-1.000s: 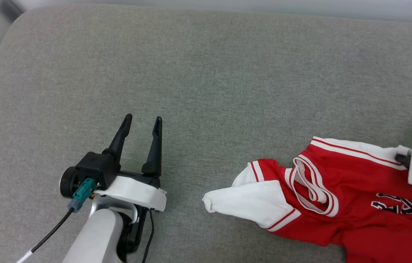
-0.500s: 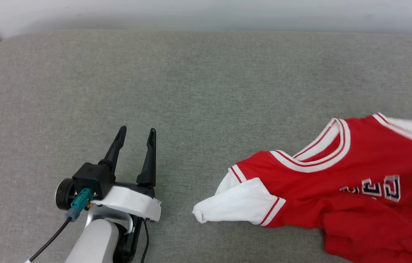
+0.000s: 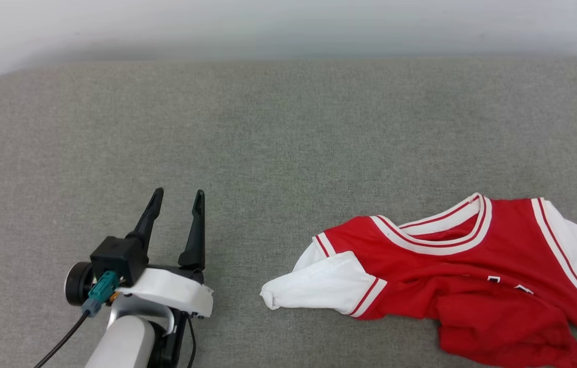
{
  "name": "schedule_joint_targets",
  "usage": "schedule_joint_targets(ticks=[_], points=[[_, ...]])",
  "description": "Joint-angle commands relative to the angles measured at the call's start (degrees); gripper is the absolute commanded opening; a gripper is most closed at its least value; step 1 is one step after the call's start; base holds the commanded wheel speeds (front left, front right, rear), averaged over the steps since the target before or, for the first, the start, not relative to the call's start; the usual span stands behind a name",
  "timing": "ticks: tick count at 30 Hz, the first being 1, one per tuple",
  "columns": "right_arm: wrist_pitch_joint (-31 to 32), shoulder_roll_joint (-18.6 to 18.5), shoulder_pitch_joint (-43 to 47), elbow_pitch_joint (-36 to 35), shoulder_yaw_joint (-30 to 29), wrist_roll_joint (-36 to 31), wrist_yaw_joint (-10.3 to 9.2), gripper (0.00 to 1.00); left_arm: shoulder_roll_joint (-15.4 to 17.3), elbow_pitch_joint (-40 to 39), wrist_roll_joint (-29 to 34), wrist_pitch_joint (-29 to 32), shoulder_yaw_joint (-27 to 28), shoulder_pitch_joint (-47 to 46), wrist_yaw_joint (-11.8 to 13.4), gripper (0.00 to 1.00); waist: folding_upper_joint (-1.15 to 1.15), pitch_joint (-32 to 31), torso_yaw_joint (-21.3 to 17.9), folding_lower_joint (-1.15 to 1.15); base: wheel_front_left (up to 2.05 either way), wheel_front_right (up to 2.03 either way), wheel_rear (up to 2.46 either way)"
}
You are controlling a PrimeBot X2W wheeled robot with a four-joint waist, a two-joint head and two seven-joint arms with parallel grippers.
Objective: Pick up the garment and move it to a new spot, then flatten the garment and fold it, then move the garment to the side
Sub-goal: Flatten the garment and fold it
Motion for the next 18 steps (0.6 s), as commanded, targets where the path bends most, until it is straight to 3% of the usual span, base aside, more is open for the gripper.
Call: schedule_joint_targets(ticks=[1,9,18], points=[[-1.0,-0.3,-0.5,-0.1,-0.2,-0.5,-0.02,1.0,0.3,0.0,-0.1,0.0,0.2,0.8,0.3,1.0,0.0,-0.7,0.0,0.0,0.0,0.0,0.0],[-17.0,-1.8,0.0,-3.0,5.5,-5.3,-0.01,1.0,0.9,-0.6,-1.2,0.9,1.0,4.2,1.6,1.0,0.0,-4.9,1.2,0.0,0.0,0.0,0.0],[-20.1,0.4,4.1,-8.7,18.3,-8.2,-0.02,1.0,1.9,0.1,-2.0,2.8,0.5,8.1,2.2,1.0,0.0,-10.7,2.4,0.0,0.0,0.0,0.0]])
